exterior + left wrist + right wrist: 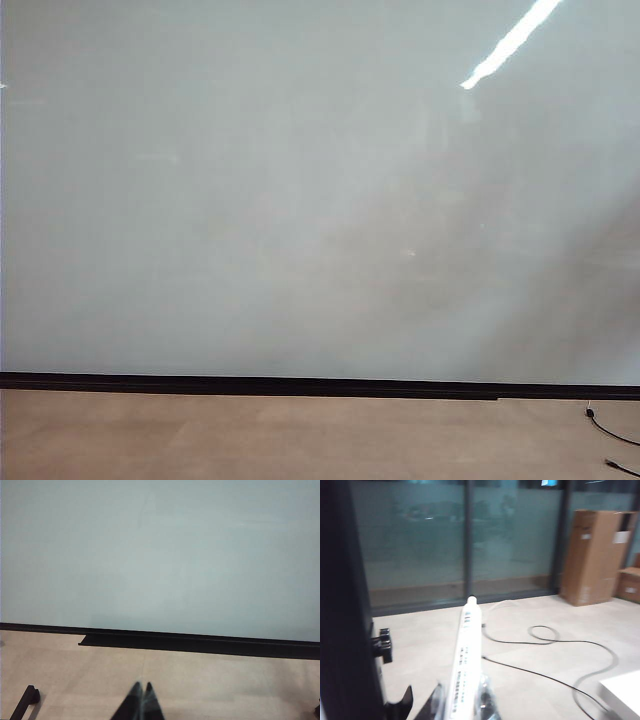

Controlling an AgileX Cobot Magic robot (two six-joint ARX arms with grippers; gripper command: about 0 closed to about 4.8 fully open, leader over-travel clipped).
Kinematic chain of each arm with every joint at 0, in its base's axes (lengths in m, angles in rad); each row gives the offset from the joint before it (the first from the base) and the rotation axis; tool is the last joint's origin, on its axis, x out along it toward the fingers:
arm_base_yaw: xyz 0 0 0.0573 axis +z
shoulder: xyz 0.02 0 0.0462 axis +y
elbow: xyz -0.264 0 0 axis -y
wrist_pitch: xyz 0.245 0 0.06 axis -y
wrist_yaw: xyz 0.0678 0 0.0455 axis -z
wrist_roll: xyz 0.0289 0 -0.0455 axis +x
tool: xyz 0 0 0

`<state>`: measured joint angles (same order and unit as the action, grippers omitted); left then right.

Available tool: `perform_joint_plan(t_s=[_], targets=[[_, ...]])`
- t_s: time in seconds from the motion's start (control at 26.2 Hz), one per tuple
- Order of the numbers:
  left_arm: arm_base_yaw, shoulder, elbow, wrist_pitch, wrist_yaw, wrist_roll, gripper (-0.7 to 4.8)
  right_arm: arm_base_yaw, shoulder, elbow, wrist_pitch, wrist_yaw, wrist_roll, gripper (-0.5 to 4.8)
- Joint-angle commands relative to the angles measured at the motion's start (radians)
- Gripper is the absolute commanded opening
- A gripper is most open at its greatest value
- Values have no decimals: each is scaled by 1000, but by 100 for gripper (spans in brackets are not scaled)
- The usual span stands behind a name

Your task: Pick up the pen on the shelf to the right of the whiteboard and draw a cross mark.

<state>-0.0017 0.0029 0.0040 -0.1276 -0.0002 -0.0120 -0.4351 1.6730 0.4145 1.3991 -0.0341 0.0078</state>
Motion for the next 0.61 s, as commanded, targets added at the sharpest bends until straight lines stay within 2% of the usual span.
perform_joint_plan(t_s=[0.04, 0.23, 0.42, 0.46, 0.61], targets=[[0, 0, 3, 9, 3, 4, -4, 64, -153, -117, 2, 151, -5, -9], [0, 0, 3, 9, 4, 4, -4, 182, -355, -255, -54, 244, 21, -8], [0, 0, 3, 9, 3, 4, -4, 340, -504, -319, -178, 241, 143, -9], [0, 0, 3, 9, 3, 4, -4, 425, -549, -324, -237, 227, 198, -9], [0, 0, 3, 9, 3, 4, -5, 584, -572, -322, -269, 215, 285, -9]])
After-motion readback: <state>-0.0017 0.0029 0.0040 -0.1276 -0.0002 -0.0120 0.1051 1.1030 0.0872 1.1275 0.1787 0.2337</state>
